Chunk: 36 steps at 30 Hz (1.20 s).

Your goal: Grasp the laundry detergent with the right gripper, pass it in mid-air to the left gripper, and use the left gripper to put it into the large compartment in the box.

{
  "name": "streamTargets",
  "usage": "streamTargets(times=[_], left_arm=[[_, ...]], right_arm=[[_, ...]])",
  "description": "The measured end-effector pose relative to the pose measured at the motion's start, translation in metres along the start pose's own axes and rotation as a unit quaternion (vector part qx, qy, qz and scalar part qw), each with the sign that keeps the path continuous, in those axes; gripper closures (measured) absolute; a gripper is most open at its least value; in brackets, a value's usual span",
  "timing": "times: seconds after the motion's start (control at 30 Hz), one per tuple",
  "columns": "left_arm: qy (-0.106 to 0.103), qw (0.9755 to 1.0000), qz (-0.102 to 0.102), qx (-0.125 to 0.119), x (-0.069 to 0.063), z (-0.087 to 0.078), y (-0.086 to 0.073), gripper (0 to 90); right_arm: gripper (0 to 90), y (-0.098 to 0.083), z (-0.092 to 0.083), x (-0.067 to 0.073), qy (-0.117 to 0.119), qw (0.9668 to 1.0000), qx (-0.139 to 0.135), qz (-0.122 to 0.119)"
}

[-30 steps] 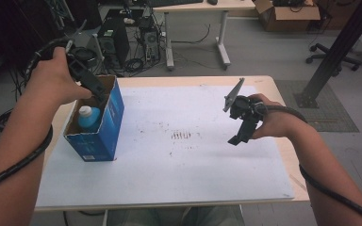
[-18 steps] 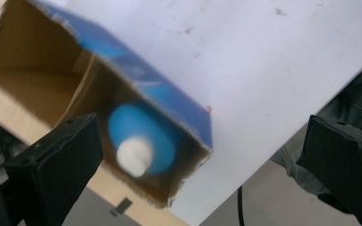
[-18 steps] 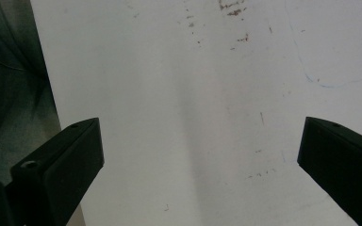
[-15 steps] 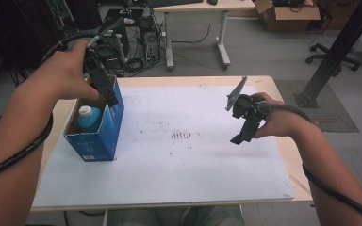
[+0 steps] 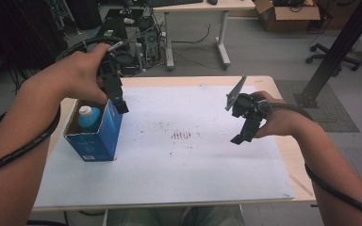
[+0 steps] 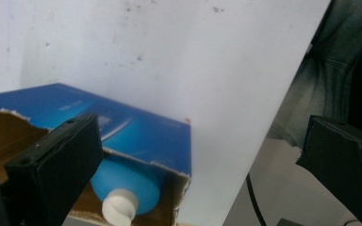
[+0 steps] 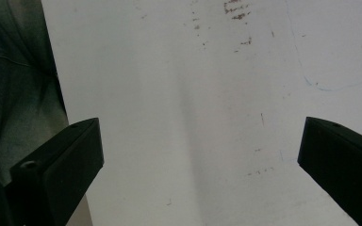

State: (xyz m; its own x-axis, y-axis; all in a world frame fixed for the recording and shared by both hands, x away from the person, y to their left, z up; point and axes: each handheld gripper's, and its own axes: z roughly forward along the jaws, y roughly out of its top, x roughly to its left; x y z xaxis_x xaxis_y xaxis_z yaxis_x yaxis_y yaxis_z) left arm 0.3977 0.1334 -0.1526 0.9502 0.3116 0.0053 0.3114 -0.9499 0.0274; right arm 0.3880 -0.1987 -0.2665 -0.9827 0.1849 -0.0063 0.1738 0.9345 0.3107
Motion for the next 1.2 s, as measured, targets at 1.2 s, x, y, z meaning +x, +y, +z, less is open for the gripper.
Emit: streamTargets(times=[1.2], left_arm=[[-0.012, 0.9935, 0.111, 0.022, -0.001, 0.046, 0.026, 0.2]], right_arm=[[0.4, 0.017, 0.009, -0.021, 0.017, 0.9982, 0.056, -0.016]])
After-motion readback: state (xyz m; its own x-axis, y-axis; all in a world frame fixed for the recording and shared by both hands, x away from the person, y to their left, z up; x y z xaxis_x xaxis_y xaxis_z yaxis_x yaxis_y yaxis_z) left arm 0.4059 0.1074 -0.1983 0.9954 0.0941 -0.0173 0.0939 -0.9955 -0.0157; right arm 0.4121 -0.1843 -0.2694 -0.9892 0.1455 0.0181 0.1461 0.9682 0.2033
